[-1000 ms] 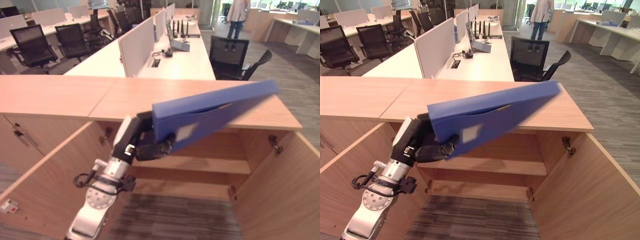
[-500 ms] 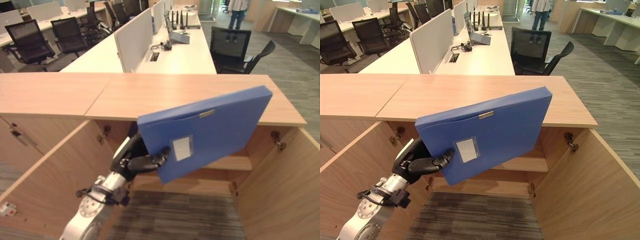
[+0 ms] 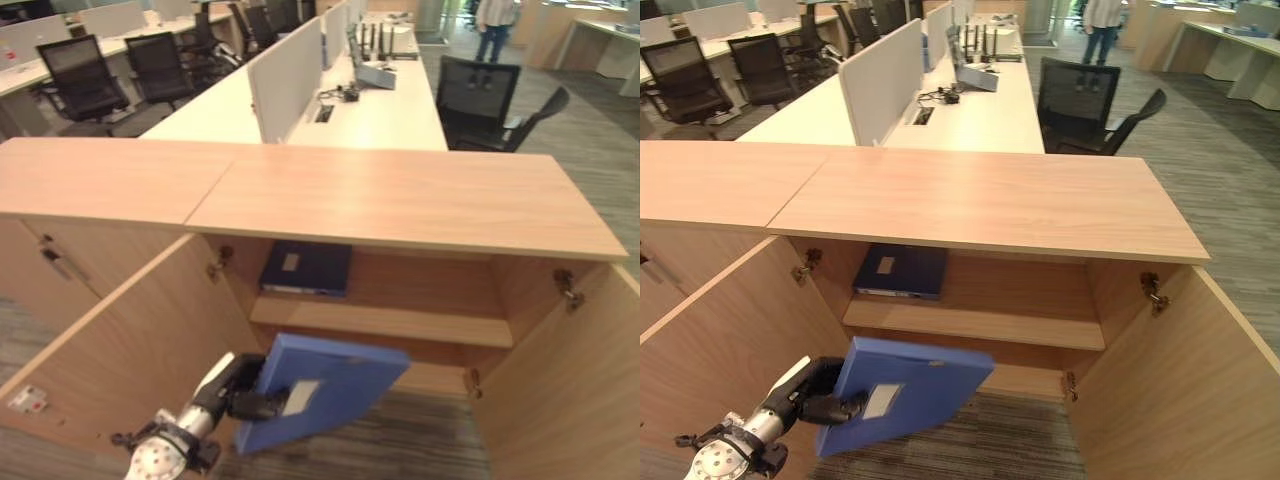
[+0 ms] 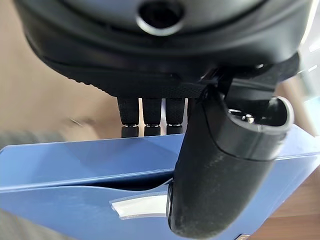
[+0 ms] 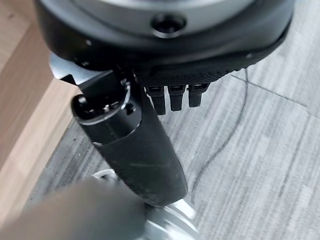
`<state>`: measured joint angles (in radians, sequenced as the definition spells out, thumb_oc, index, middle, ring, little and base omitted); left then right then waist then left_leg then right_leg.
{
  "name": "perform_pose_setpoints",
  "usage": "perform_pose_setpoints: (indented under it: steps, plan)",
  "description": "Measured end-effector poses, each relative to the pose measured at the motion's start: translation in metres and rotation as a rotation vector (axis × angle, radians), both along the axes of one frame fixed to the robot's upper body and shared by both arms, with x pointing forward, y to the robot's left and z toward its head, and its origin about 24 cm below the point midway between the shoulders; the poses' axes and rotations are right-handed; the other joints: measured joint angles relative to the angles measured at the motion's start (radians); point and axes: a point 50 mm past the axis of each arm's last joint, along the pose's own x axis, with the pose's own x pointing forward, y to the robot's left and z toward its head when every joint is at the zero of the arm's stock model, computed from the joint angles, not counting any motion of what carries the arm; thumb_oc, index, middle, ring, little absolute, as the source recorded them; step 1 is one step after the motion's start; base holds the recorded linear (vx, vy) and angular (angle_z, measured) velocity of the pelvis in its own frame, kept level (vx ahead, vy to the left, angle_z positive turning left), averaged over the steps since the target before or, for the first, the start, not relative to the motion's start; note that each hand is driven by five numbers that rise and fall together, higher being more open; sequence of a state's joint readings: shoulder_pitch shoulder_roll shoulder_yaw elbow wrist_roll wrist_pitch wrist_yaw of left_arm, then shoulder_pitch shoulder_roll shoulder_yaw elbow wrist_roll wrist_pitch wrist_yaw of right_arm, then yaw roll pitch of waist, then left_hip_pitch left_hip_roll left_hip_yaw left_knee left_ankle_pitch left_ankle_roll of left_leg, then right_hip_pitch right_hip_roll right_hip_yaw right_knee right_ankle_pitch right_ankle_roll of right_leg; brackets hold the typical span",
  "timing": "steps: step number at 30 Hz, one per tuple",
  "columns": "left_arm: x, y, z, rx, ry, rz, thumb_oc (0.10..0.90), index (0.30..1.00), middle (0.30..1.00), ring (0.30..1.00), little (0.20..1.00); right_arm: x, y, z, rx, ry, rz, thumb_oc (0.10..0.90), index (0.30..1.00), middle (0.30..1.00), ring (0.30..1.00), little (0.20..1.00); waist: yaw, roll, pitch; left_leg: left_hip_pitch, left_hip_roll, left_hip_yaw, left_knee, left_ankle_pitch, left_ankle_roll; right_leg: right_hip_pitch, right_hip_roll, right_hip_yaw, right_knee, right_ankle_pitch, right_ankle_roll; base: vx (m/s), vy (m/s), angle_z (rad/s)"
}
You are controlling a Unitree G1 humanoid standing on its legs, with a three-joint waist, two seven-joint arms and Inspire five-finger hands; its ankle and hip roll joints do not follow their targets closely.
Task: Put the empty folder in the office cabinet
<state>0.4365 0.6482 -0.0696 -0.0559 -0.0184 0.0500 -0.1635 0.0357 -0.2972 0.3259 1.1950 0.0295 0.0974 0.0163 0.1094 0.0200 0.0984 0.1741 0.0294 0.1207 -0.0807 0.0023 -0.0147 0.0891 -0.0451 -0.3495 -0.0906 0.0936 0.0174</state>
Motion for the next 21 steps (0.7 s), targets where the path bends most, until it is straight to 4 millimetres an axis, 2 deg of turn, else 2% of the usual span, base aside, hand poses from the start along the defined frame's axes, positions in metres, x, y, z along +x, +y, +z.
perform_pose_setpoints:
  steps: [2, 5, 6, 10, 14, 17, 21]
  plan:
    - [-0.006, 0.014, -0.004, 0.093, 0.023, 0.028, 0.4, 0.3, 0.3, 0.3, 0.3, 0.01, 0.0, 0.006, -0.004, -0.055, 0.078, 0.8, 0.9, 0.9, 0.9, 0.9, 0.001, -0.001, 0.0, 0.001, 0.0, 0.001, 0.0, 0.0, 0.0, 0.0, 0.0, 0.0, -0.003, 0.0, 0.0, 0.0, 0.0, 0.0]
    - [-0.007, 0.02, -0.007, 0.211, 0.027, 0.017, 0.4, 0.3, 0.3, 0.3, 0.3, 0.018, 0.0, 0.016, 0.0, -0.135, 0.15, 0.8, 0.9, 0.9, 0.9, 0.9, -0.003, -0.002, 0.0, 0.0, -0.001, 0.004, 0.0, 0.0, 0.001, -0.002, -0.001, 0.002, -0.003, 0.0, 0.0, 0.0, -0.002, -0.04]
    - [-0.008, 0.02, -0.01, 0.263, 0.02, 0.022, 0.4, 0.3, 0.3, 0.3, 0.3, 0.027, 0.0, 0.023, 0.017, -0.191, 0.158, 0.8, 0.9, 0.9, 0.9, 0.9, -0.009, -0.003, -0.001, 0.0, 0.0, 0.008, 0.0, 0.0, 0.001, -0.004, 0.0, 0.006, -0.003, 0.001, 0.001, -0.01, 0.004, -0.09]
    - [-0.006, 0.017, -0.01, 0.284, -0.015, 0.027, 0.4, 0.3, 0.3, 0.3, 0.3, 0.054, 0.014, 0.037, 0.075, -0.329, 0.186, 0.8, 0.9, 0.9, 0.9, 0.9, -0.027, -0.002, -0.001, -0.003, 0.0, 0.014, -0.004, 0.0, 0.0, -0.009, 0.0, 0.013, 0.002, 0.003, 0.0, 0.0, 0.009, -0.05]
    - [0.007, 0.008, -0.004, 0.3, -0.093, 0.002, 0.4, 0.3, 0.3, 0.3, 0.3, 0.102, 0.038, 0.073, 0.126, -0.585, 0.323, 0.8, 0.9, 0.9, 0.9, 0.9, -0.029, 0.007, -0.001, -0.004, 0.0, 0.014, -0.001, 0.001, 0.0, -0.011, 0.001, 0.013, -0.002, 0.005, -0.001, 0.0, 0.0, 0.0]
    - [0.01, 0.004, 0.002, 0.309, -0.137, -0.009, 0.4, 0.3, 0.3, 0.3, 0.3, 0.12, 0.041, 0.093, 0.083, -0.692, 0.431, 0.8, 0.9, 0.9, 0.9, 0.9, -0.026, 0.011, -0.001, -0.01, -0.001, 0.012, 0.0, 0.003, 0.002, -0.016, -0.001, 0.011, -0.003, 0.005, -0.001, 0.0, -0.003, 0.02]
    - [0.02, -0.007, 0.005, 0.3, -0.174, -0.05, 0.4, 0.3, 0.3, 0.3, 0.3, 0.135, 0.043, 0.1, -0.005, -0.715, 0.566, 0.8, 0.9, 0.9, 0.9, 0.9, -0.024, 0.014, 0.0, -0.003, -0.002, 0.012, 0.001, 0.005, 0.002, -0.013, -0.001, 0.01, -0.003, 0.004, -0.001, 0.0, 0.0, 0.0]
